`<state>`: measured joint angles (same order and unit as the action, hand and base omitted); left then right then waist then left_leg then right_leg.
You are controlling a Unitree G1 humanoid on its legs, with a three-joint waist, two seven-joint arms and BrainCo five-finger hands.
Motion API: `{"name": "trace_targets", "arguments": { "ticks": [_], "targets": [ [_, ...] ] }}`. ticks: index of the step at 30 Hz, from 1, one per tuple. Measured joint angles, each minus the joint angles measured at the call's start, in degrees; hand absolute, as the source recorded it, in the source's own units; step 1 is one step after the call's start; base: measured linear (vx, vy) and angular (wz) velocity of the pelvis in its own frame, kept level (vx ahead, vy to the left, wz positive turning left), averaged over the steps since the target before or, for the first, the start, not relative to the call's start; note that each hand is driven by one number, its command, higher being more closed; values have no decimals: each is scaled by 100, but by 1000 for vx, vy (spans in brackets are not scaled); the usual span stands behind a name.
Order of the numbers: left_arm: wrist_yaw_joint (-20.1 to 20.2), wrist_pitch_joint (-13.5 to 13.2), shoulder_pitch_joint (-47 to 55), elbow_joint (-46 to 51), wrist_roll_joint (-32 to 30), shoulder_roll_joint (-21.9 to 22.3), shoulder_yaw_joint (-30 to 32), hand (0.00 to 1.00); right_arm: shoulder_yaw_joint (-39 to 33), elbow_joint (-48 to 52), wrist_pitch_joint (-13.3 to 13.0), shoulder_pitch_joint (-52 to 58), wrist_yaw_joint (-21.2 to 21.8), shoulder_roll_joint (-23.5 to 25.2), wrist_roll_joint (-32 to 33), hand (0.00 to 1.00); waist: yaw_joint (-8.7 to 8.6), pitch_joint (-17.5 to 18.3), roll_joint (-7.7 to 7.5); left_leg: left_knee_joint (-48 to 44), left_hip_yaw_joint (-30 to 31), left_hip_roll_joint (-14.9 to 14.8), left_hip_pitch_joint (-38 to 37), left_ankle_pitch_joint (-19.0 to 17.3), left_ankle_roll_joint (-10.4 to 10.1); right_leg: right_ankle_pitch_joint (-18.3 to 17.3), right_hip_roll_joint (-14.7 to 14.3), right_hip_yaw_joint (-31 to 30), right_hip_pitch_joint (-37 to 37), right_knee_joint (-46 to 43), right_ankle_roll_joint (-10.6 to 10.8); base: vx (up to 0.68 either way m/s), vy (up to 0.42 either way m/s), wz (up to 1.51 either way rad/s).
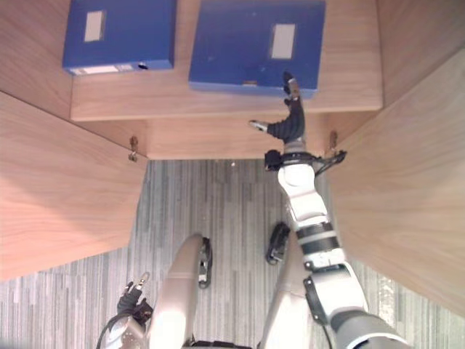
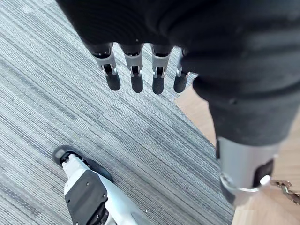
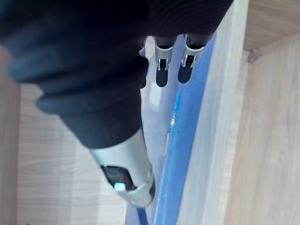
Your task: Walk over to the cabinet, pick up the folder, carry it to the office cabinet, place the folder inside the office cabinet, then close the office cabinet door
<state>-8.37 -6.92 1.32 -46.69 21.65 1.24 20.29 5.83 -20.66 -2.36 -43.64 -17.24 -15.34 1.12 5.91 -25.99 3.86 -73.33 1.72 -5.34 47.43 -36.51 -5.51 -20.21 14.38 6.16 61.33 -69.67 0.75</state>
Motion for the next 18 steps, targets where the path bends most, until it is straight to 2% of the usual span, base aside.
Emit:
{"name": "trace_targets", "arguments": {
  "ticks": [4,6,10,12,15,18],
  "targets": [
    [-14,-39,-12,1,104,-44,-136,0,1,-524,15,-319,-49,-133,48,0,11,-73,20,-109,77,35,399,11,-15,16,70,15,369,-105,-29,22,-12,10],
    [-24,-47,-14,-14,195,-43,-148,0,-12,-544,-135,-425,-200,-191,49,0,-3,-99,34,-116,97,43,542,25,-27,28,81,19,498,-108,-44,34,-4,6],
    [-79,-135,-14,-38,344,-68,-333,0,-6,-894,-177,-1023,-249,-661,116,0,7,-124,69,-100,113,42,814,66,-52,36,82,32,766,-105,-53,7,-1,2],
    [-79,-144,-19,-40,371,-60,-359,0,-2,-961,-208,-1208,-257,-740,116,0,11,-138,86,-75,140,35,920,96,-73,41,81,64,855,-90,-63,11,-6,6],
    [-86,-157,-48,-50,397,-79,-374,0,150,-924,-404,-1321,-361,-819,69,0,0,-139,86,106,174,4,1093,224,-126,108,47,144,1007,74,-74,4,-3,2],
    [-105,-182,-51,-41,418,-98,-471,0,318,-896,-455,-1485,-372,-918,60,0,3,-139,86,386,173,-17,1235,453,-155,248,-20,181,1122,356,-3,-15,3,0]
  ]
}}
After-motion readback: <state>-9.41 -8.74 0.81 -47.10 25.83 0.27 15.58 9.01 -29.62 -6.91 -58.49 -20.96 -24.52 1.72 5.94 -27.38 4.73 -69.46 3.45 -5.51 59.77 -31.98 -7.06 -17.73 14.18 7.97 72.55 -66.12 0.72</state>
